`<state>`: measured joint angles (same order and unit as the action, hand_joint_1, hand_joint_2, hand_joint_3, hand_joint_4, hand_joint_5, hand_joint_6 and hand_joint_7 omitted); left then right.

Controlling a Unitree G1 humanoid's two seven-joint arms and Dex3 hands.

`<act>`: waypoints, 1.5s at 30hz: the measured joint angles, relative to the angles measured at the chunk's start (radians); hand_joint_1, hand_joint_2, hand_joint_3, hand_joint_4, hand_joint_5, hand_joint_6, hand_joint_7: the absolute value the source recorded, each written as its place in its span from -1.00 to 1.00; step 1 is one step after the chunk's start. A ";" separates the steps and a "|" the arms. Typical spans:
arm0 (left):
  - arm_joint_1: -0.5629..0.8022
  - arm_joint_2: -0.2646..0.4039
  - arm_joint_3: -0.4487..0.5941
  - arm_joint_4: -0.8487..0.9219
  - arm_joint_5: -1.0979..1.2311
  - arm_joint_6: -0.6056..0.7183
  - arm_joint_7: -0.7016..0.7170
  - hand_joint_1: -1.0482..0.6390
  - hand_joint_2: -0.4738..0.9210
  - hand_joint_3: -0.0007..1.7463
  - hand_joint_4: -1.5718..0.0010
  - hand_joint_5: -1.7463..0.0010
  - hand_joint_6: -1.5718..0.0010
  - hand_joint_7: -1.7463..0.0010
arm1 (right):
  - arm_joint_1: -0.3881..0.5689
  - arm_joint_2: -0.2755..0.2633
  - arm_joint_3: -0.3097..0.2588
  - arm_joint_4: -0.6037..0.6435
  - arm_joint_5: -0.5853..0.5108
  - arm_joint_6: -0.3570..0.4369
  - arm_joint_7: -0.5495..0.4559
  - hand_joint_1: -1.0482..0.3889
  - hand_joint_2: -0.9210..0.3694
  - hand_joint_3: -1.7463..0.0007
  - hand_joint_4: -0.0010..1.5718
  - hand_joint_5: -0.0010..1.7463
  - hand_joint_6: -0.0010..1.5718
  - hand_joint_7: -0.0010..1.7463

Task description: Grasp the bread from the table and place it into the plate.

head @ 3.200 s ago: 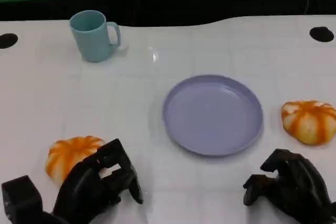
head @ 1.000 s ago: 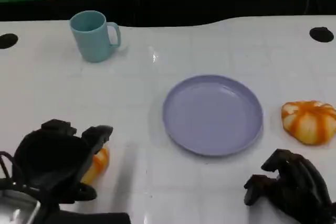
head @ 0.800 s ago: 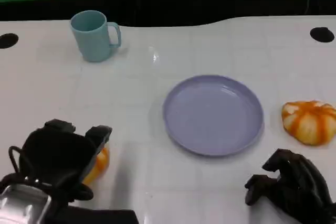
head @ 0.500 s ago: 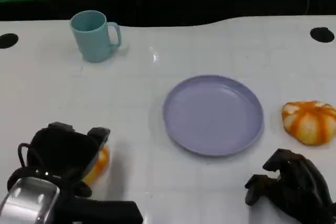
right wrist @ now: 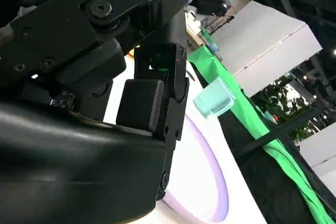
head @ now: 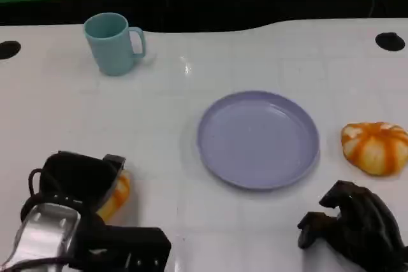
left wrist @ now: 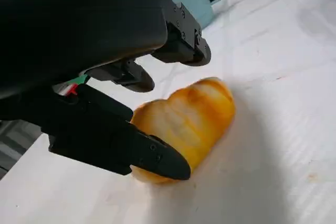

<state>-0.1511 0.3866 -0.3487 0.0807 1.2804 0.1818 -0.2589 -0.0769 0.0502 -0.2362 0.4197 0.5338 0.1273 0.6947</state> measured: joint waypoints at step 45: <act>-0.189 0.025 -0.030 0.574 -0.458 -0.339 0.623 -0.02 0.33 0.45 0.08 -1.00 0.43 -0.98 | 0.010 0.000 0.002 -0.006 -0.001 -0.003 0.002 -0.97 -0.70 1.00 1.00 -0.22 1.00 -0.67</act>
<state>-0.3403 0.4116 -0.3788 0.6547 0.8227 -0.1576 0.3638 -0.0664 0.0499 -0.2343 0.4138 0.5323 0.1244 0.6966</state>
